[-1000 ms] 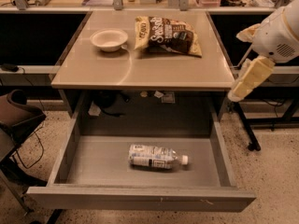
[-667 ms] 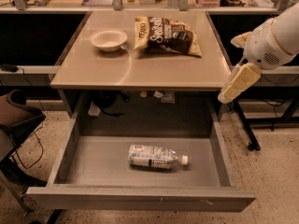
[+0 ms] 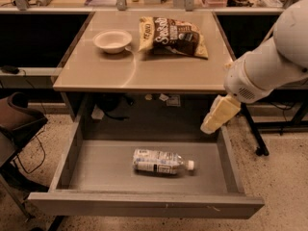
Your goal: Pick blue plastic bottle from top drawer and place on counter
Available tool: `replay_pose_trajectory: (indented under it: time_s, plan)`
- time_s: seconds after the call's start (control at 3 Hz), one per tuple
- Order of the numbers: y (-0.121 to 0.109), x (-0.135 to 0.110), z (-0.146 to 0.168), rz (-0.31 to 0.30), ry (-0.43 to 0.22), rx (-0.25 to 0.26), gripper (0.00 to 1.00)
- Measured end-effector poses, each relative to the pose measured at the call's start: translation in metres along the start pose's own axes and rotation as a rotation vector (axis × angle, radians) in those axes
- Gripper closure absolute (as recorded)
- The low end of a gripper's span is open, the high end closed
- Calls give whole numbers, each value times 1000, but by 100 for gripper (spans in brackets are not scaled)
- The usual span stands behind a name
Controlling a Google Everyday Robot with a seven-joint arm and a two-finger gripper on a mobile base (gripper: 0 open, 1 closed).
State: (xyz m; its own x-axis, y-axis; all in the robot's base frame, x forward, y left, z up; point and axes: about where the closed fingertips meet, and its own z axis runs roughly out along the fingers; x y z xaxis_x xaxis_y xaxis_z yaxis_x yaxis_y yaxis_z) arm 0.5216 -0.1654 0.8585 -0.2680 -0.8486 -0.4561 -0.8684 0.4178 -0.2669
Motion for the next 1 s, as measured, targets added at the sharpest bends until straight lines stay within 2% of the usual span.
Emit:
replay_pose_trajectory:
  time_s: [0.33, 0.67, 1.0]
  plan:
    - [9, 6, 8, 7, 14, -18, 0]
    - [21, -5, 25, 1, -15, -21, 0]
    - [41, -27, 75, 5, -114, -67, 0]
